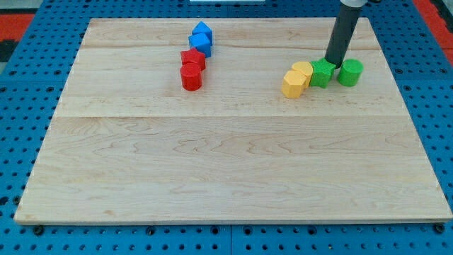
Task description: Slide the green star slightly to bottom
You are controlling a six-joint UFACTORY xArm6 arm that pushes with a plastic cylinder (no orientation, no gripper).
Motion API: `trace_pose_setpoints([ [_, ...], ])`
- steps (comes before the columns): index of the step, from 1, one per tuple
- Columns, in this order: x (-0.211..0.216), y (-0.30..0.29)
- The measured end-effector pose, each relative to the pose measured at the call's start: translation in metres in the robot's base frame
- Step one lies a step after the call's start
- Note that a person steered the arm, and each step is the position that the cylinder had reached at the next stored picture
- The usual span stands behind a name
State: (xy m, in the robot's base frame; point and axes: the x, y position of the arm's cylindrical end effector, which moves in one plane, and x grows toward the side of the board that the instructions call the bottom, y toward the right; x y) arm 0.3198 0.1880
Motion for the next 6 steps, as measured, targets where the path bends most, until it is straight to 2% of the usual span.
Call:
trace_pose_setpoints([
  [1,-0.03,-0.001],
  [2,-0.037,-0.013],
  [5,-0.006,-0.02],
  [6,-0.032,-0.007],
])
